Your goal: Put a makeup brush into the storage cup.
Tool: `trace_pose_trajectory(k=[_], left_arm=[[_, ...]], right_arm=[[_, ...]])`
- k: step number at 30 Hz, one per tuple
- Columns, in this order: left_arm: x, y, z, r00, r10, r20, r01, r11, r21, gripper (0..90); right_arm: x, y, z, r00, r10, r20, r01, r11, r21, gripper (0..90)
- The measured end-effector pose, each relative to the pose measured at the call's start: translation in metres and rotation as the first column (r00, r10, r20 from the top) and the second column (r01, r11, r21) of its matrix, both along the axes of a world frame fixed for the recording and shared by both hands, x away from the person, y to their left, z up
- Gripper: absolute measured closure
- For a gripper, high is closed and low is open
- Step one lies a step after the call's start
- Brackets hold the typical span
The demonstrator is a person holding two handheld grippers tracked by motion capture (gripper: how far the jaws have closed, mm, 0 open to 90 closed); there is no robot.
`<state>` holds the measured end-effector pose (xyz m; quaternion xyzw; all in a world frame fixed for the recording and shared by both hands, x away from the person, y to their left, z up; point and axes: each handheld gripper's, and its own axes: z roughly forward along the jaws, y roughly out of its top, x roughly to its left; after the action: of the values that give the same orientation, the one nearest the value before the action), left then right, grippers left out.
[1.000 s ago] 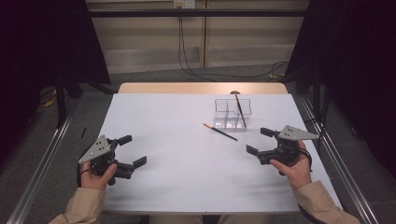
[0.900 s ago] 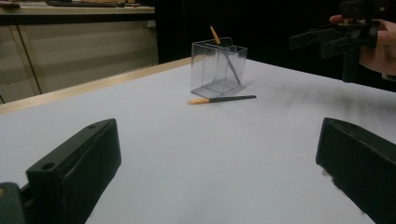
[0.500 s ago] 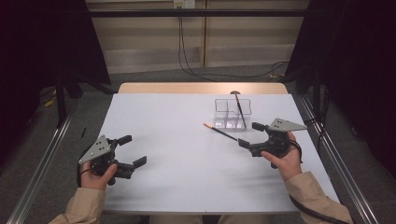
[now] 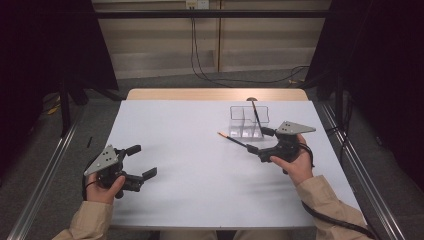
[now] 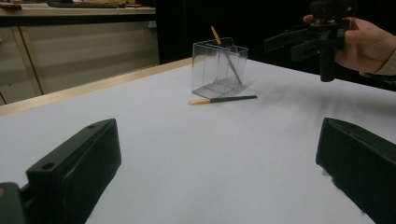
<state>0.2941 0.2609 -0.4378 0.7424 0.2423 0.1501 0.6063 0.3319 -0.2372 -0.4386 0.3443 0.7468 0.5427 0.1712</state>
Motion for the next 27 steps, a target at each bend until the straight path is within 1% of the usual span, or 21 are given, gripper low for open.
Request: trace_pose_trajectory(k=[6, 15, 17, 21, 26, 27], left_arm=[[0.0, 0.0, 0.0, 1.0, -0.002, 0.0, 0.002, 1.0, 0.001, 0.0], [0.0, 0.0, 0.0, 1.0, -0.004, -0.002, 0.004, 1.0, 0.002, 0.0], [0.0, 0.0, 0.0, 1.0, -0.003, -0.003, 0.003, 1.0, -0.004, 0.0], [0.0, 0.0, 0.0, 1.0, -0.006, -0.001, 0.006, 1.0, -0.003, 0.0], [0.0, 0.0, 0.0, 1.0, -0.006, -0.003, 0.006, 1.0, -0.002, 0.0], [0.0, 0.0, 0.0, 1.0, -0.007, -0.001, 0.007, 1.0, -0.003, 0.0]], right_arm=[[0.006, 0.006, 0.0, 1.0, 0.007, -0.006, -0.007, 1.0, -0.017, 7.4], [0.018, 0.02, -0.001, 0.9991, 0.035, -0.024, -0.036, 0.998, -0.044, 8.2], [0.021, 0.023, -0.002, 0.9988, 0.038, -0.032, -0.039, 0.998, -0.05, 8.2], [0.025, 0.027, -0.001, 0.9985, 0.045, -0.031, -0.047, 0.997, -0.064, 8.4], [0.028, 0.031, -0.001, 0.998, 0.056, -0.031, -0.058, 0.996, -0.062, 8.4], [0.03, 0.033, -0.001, 0.9979, 0.055, -0.032, -0.058, 0.996, -0.071, 8.5]])
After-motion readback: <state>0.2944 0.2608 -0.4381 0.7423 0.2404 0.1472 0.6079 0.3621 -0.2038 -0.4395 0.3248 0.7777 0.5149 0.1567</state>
